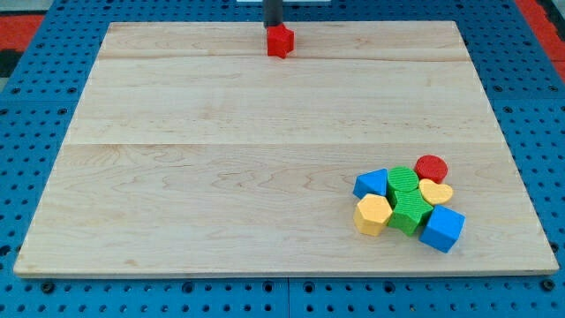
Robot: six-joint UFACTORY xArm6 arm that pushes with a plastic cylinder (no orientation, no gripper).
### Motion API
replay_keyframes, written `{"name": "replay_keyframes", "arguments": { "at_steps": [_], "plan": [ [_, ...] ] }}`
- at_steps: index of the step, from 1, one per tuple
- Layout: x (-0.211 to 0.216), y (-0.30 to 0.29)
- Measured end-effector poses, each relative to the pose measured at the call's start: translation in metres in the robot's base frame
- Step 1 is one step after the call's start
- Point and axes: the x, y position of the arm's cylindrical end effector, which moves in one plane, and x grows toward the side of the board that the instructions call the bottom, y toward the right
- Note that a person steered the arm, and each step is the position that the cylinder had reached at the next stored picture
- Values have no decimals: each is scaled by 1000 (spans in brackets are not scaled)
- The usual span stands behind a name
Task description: Slide red star to the center
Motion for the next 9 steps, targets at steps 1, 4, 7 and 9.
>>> {"name": "replay_keyframes", "arguments": {
  "at_steps": [1,4,7,9],
  "plan": [
    [1,2],
    [34,11],
    [83,11],
    [93,62]
  ]
}}
